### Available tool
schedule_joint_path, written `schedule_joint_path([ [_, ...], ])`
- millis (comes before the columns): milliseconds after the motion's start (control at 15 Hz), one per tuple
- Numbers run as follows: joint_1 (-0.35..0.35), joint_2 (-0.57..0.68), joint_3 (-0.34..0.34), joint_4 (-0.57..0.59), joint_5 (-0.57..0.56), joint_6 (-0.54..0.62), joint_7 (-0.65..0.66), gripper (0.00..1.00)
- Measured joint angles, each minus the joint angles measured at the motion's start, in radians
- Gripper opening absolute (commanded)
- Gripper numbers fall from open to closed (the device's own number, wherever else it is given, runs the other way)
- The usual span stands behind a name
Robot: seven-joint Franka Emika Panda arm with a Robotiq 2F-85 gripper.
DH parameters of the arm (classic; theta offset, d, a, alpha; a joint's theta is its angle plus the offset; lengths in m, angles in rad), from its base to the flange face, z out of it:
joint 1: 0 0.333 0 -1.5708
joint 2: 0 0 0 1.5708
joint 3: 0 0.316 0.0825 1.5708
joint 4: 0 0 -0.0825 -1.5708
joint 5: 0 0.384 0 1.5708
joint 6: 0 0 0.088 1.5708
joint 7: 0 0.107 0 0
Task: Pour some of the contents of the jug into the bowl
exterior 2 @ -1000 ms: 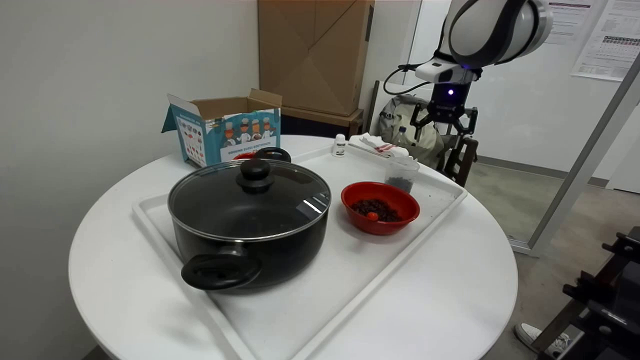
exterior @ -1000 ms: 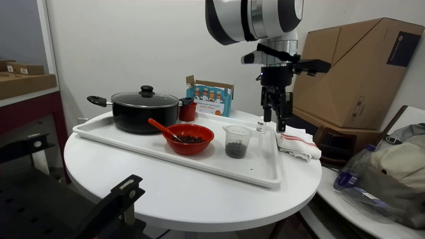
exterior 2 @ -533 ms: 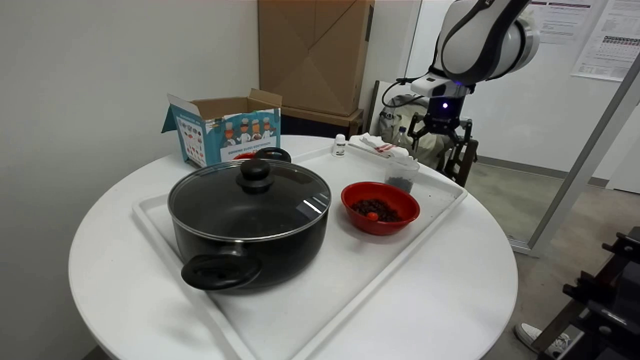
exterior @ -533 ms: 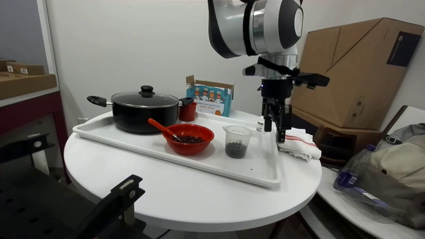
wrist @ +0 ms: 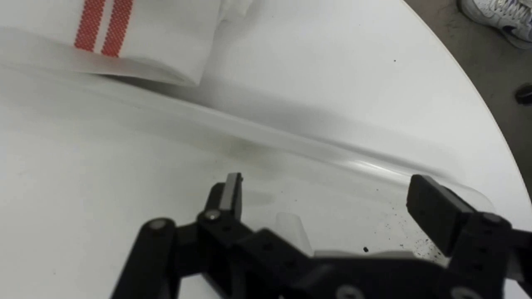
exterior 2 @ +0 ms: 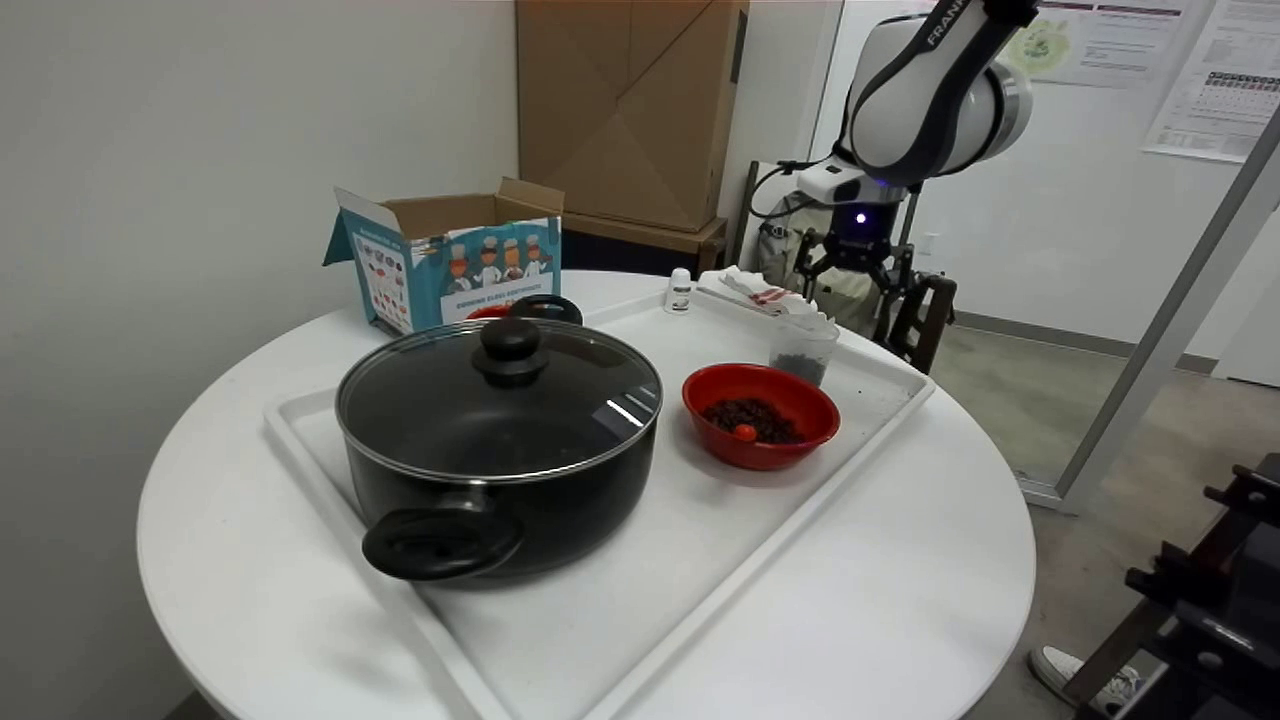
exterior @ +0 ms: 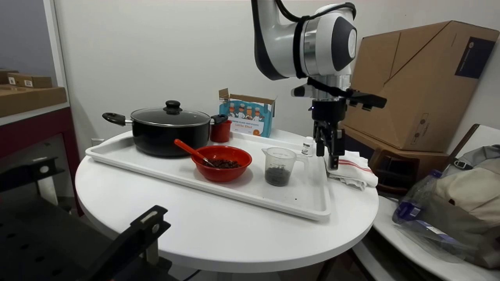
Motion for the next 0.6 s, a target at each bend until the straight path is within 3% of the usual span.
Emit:
schedule_joint_path([
  [600, 0.016, 0.075, 0.024, 0.085, 0.0, -0.043, 0.007, 1.0],
])
